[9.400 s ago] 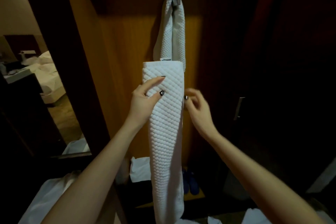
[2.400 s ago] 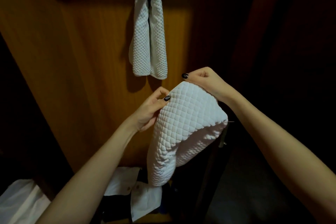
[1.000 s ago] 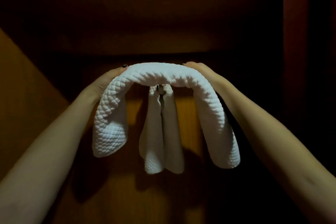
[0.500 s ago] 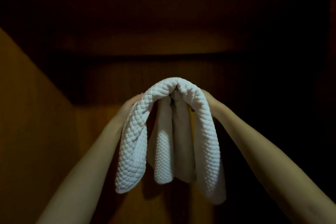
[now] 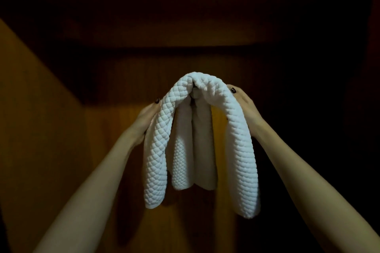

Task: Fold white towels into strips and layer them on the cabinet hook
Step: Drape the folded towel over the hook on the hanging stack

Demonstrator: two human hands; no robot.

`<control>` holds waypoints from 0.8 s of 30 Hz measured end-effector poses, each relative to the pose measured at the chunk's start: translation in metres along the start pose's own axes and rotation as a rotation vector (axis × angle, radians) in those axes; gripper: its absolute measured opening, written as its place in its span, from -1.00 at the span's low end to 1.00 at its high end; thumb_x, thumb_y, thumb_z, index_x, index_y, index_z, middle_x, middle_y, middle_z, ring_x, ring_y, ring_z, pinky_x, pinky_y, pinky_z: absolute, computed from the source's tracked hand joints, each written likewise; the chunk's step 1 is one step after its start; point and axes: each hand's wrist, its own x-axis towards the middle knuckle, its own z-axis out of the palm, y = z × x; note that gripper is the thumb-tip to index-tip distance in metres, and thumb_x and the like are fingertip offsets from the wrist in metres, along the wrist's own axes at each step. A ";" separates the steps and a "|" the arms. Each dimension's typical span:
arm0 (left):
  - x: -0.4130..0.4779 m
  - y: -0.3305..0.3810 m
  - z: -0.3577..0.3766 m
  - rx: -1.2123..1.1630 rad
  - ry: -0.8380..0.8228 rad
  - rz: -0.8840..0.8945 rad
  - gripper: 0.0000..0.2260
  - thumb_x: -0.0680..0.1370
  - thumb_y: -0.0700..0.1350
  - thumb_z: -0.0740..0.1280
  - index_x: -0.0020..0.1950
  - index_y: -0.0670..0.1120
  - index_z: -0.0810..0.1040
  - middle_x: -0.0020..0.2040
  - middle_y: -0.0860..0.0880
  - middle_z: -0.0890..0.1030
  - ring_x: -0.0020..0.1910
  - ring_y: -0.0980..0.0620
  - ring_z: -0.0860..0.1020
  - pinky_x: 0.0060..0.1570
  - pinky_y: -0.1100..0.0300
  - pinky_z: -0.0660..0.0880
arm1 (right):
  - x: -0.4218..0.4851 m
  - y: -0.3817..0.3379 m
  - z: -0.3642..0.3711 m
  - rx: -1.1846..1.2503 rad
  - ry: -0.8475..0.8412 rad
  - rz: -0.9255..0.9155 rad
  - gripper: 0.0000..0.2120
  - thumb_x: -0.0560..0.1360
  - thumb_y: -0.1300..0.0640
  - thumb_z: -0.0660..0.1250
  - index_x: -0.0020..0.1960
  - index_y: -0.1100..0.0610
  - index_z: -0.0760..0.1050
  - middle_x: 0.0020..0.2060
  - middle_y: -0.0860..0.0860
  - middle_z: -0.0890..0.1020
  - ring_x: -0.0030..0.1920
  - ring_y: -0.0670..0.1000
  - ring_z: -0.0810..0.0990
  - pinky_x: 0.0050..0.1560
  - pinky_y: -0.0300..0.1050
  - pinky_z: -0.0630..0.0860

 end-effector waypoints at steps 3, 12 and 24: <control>-0.002 0.008 -0.006 0.104 -0.021 0.076 -0.54 0.26 0.43 0.44 0.10 0.31 0.57 0.07 0.12 0.66 0.06 0.07 0.64 -0.10 0.21 0.57 | -0.003 -0.007 -0.001 -0.012 -0.006 -0.050 -0.73 0.65 -0.05 0.16 0.25 -0.08 0.54 0.15 -0.16 0.62 0.09 -0.25 0.60 -0.07 -0.40 0.51; -0.012 0.038 -0.002 0.316 -0.092 0.341 -0.46 0.21 0.53 0.35 0.13 0.40 0.45 0.12 0.37 0.53 0.12 0.32 0.53 -0.08 0.41 0.50 | -0.010 -0.013 0.004 0.057 0.062 -0.072 -0.58 0.61 0.09 0.26 -0.39 -0.17 0.57 -0.49 -0.22 0.53 -0.47 -0.26 0.44 -0.43 -0.41 0.37; -0.026 0.012 0.008 0.224 -0.072 0.209 -0.30 0.20 0.64 0.16 0.23 0.34 0.40 0.36 0.13 0.45 0.34 0.17 0.43 0.28 0.14 0.39 | 0.000 -0.005 0.017 -0.100 -0.124 0.094 -0.74 0.63 0.09 0.23 -0.17 0.21 0.48 -0.38 0.00 0.44 -0.38 -0.10 0.37 -0.29 -0.19 0.33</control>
